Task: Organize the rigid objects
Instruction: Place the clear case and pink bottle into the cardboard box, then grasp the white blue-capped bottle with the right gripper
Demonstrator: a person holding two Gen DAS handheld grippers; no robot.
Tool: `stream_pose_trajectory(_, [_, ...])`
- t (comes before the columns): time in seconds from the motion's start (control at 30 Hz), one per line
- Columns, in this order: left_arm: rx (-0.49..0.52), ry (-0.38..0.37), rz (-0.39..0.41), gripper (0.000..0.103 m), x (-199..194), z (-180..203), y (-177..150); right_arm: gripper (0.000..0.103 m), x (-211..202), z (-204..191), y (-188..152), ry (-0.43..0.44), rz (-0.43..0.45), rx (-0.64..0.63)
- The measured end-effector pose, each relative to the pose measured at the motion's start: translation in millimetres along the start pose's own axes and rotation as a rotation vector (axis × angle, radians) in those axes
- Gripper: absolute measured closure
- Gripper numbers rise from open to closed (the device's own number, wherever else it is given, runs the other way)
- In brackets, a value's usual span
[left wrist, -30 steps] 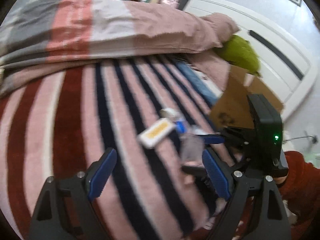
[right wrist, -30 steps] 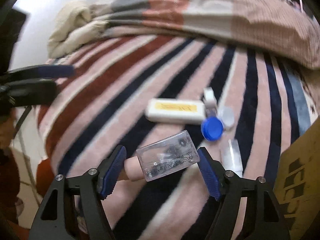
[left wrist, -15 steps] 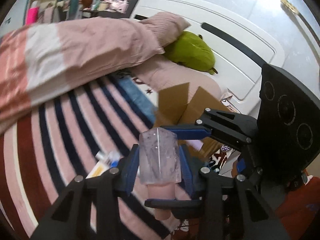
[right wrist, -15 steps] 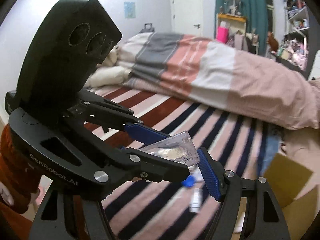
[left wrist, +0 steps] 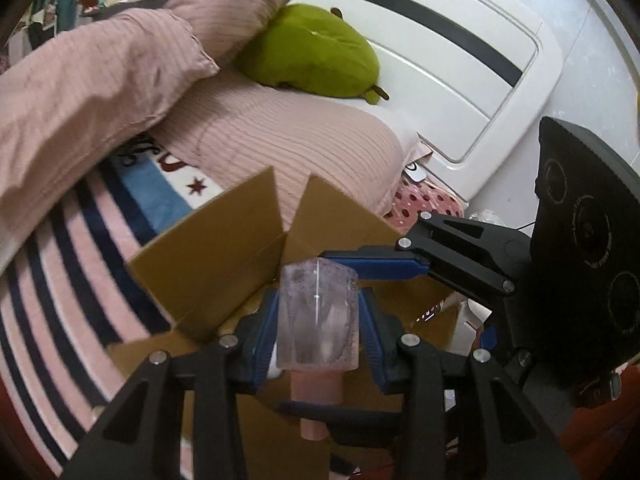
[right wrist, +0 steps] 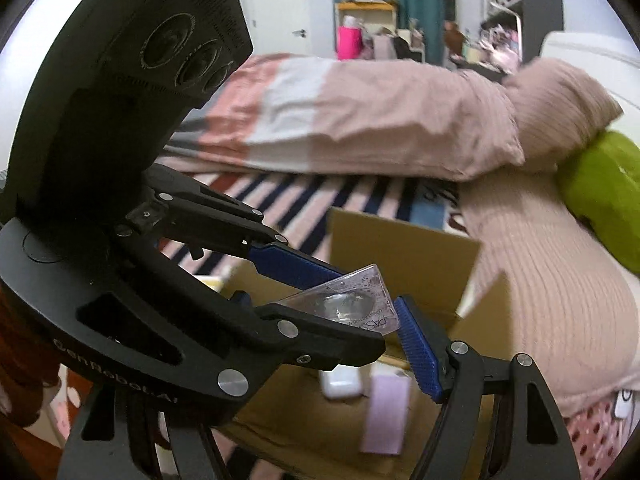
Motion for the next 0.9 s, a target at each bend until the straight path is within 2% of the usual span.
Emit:
stream_pose_trajectory(0.07, [0.000,0.006,-0.002,0.066,5.6,1.3,2.9,0.032,1.2,8.7,-2.9,-0.007,-0.011,0.012])
stream_pose_trajectory(0.13, [0.002,0.051,0.012,0.044,6.7,-3.2,6.2,0.023,1.9,15.4,-5.9,-0.033,-0.029,0.018])
stream_pose_trajectory(0.17, [0.000,0.067,0.026,0.028,4.6,-5.6,7.5,0.011,-1.9,17.2,-9.4,-0.035,-0.025,0.015])
stream_pose_trajectory(0.2, [0.000,0.072,0.039,0.025,1.8,-7.1,7.9,0.008,-3.3,17.2,-9.8,-0.033,-0.016,0.011])
stream_pose_trajectory(0.4, [-0.018,0.109,0.090,0.025,-24.7,-22.8,4.2,0.007,-7.8,5.1,-10.8,-0.024,-0.018,-0.006])
stream_pose_trajectory(0.57, [-0.057,0.159,0.145,0.025,-60.2,-44.4,-7.9,0.006,-14.9,-20.2,-4.0,-0.043,-0.001,-0.065])
stream_pose_trajectory(0.67, [-0.076,0.197,0.176,0.025,-86.2,-61.9,-23.4,0.000,-15.9,-43.7,4.8,-0.051,0.001,-0.108])
stream_pose_trajectory(0.73, [-0.099,0.231,0.194,0.024,-104.1,-79.0,-36.8,0.000,-13.4,-60.9,12.2,-0.052,0.001,-0.140])
stream_pose_trajectory(0.9, [-0.192,0.307,0.242,0.024,-150.3,-131.2,-79.6,0.000,1.4,-114.1,30.9,0.024,0.013,-0.161])
Point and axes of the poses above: each gripper's, at about its wrist camera, not at the fingertips, and x roughly the way its jaws point, z to its right, y to its top, the point moved 10 cm from there along x, roughly the way its jaws point, and after that the axes turned 11 degrees about y, right-handed, at the moved point
